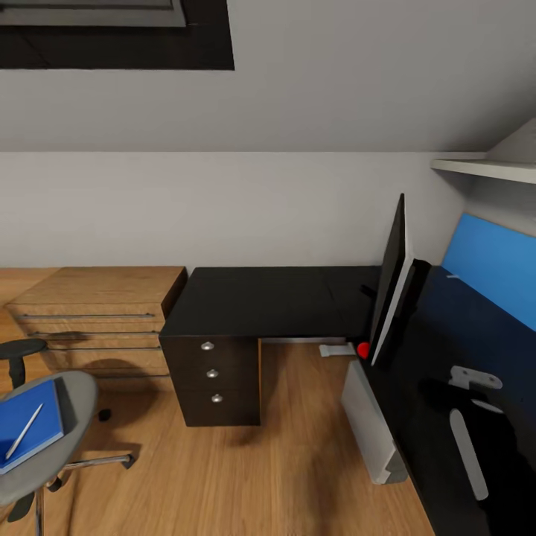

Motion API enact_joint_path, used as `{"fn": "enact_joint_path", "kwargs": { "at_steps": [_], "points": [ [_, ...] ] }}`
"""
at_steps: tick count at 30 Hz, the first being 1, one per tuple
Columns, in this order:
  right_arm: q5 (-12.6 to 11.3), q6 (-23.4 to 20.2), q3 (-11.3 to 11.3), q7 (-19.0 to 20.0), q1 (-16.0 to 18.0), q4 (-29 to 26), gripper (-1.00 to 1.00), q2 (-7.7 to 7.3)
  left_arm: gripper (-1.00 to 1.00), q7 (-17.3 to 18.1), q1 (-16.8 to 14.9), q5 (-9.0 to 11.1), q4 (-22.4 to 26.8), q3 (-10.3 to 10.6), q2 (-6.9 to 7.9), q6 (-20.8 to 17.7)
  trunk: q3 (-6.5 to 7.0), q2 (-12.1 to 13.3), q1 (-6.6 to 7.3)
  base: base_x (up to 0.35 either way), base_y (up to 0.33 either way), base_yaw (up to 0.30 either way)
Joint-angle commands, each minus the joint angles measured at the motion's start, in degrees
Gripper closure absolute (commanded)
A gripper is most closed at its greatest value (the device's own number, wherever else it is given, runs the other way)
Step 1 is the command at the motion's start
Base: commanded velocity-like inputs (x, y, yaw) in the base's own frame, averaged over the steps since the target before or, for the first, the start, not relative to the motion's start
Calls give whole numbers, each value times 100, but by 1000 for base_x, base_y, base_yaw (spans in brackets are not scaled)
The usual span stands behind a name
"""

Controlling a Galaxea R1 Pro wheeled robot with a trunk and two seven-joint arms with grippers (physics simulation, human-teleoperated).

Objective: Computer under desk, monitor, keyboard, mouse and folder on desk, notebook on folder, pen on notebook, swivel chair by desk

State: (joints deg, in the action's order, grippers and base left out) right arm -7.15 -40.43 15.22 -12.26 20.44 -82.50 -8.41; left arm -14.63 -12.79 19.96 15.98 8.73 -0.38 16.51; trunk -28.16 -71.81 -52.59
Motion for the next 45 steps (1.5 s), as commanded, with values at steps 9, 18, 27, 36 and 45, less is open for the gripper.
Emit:
{"fn": "enact_joint_path", "kwargs": {
  "at_steps": [9,18,27,36,45],
  "points": [
    [-76,-211,-10,-43,-381,-559,100,452,-100,-40,-4,34,-1,49,2,19,-6,-4,2,-260,49,0],
    [-98,-215,-58,-10,-422,-569,100,966,-100,-26,-4,34,-1,49,2,19,-6,-4,2,-248,213,0],
    [-105,-192,-553,-12,-434,-554,100,1227,-100,-22,-4,34,0,41,2,18,-6,-4,2,-81,192,27],
    [-94,-193,-999,-13,-563,-570,100,1211,-100,-23,-2,17,2,42,20,27,-11,-4,2,102,71,76],
    [-69,-109,-1894,6,-573,-586,100,1206,-100,-10,-3,25,367,52,-7,-10,-11,-4,2,279,158,1]
  ]
}}
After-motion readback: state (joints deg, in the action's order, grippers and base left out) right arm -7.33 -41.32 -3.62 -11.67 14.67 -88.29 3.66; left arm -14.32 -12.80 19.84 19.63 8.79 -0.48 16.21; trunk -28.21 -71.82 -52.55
